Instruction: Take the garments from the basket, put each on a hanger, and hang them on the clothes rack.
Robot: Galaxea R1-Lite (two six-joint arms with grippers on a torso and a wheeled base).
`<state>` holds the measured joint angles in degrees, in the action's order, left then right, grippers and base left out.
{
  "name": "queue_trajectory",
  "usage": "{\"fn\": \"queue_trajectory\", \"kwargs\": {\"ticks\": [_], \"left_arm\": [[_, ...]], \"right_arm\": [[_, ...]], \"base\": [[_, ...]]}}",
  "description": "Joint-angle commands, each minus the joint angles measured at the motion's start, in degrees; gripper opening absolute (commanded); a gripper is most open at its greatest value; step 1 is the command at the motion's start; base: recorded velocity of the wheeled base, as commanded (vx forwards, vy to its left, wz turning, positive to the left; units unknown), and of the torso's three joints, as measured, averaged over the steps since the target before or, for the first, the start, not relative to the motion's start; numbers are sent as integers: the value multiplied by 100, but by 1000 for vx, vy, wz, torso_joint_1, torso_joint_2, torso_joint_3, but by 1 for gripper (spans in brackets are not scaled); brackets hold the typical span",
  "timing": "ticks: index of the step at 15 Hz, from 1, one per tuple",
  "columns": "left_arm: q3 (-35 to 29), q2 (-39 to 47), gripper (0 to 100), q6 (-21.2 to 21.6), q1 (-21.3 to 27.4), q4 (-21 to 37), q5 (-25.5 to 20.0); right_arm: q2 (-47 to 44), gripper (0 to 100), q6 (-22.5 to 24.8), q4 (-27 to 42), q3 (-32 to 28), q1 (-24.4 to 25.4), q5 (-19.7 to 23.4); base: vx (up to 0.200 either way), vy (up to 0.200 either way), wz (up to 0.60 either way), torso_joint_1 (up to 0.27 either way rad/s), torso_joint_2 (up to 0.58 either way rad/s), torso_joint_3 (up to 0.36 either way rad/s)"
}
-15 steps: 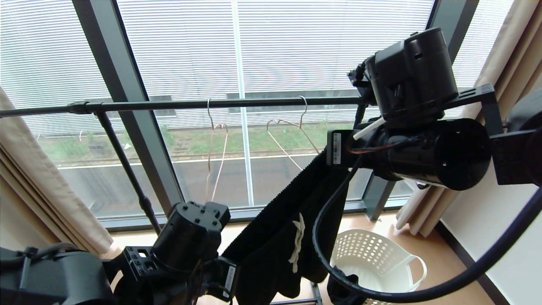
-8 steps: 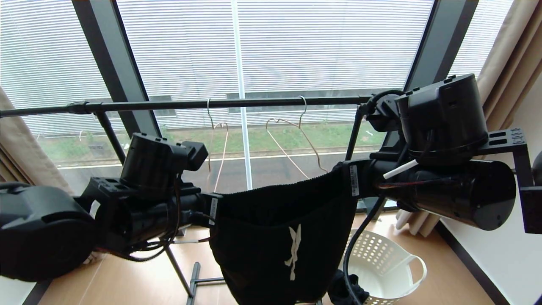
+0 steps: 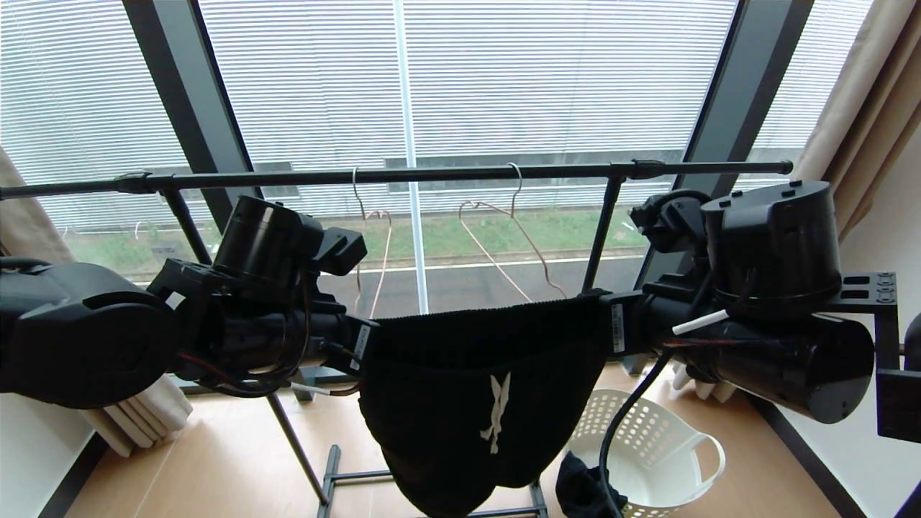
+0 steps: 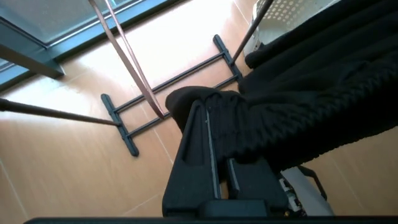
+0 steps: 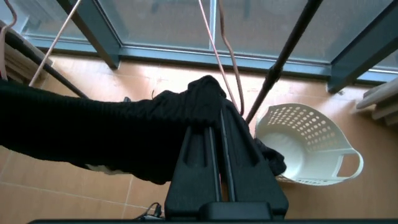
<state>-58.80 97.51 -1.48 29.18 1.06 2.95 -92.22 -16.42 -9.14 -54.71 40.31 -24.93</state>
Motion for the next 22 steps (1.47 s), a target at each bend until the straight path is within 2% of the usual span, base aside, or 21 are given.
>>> {"fn": "queue_trajectory", "kwargs": {"ticks": [1,4,5,6,8,11,13,14,16,17,18,19,22], "left_arm": [[-255,31,0,148,43,-1,4],[-897,180,0,394,167,43,-93],[-1345,339,0,684,184,166,-84],[-1969,558,0,763,210,632,-66],[-2962,875,0,745,272,1511,-49],[-4035,1411,0,798,290,1959,153],[-4483,1701,0,842,290,2162,250],[-4808,1903,0,842,290,2223,267],[-5019,2035,0,842,290,2223,267],[-5168,2132,0,842,290,2241,276],[-5168,2132,0,842,290,2241,276],[-5186,2114,0,824,290,2258,276],[-5344,2123,0,833,281,2302,276]], "right_arm": [[126,0,245,-149,373,64,-3],[363,0,921,-457,716,91,76],[468,0,1572,-518,743,91,173],[565,0,2020,-536,804,91,287],[591,0,2038,-545,962,91,612],[670,0,2064,-536,1050,108,647],[741,0,2090,-527,1182,293,656],[829,0,2249,-527,1358,451,656],[960,0,2336,-527,1542,759,762],[1092,0,2354,-527,1683,1075,1016],[1101,0,2354,-527,1683,1093,1025],[1145,0,2354,-518,1797,1506,1113],[1163,0,2345,-536,1991,1945,1289]], "base": [[0,0,0,0,0,0],[0,0,0,0,0,0],[0,0,0,0,0,0],[0,0,0,0,0,0],[0,0,0,0,0,0],[0,0,0,0,0,0],[0,0,0,0,0,0],[0,0,0,0,0,0],[0,0,0,0,0,0],[0,0,0,0,0,0],[0,0,0,0,0,0],[0,0,0,0,0,0],[0,0,0,0,0,0]]}}
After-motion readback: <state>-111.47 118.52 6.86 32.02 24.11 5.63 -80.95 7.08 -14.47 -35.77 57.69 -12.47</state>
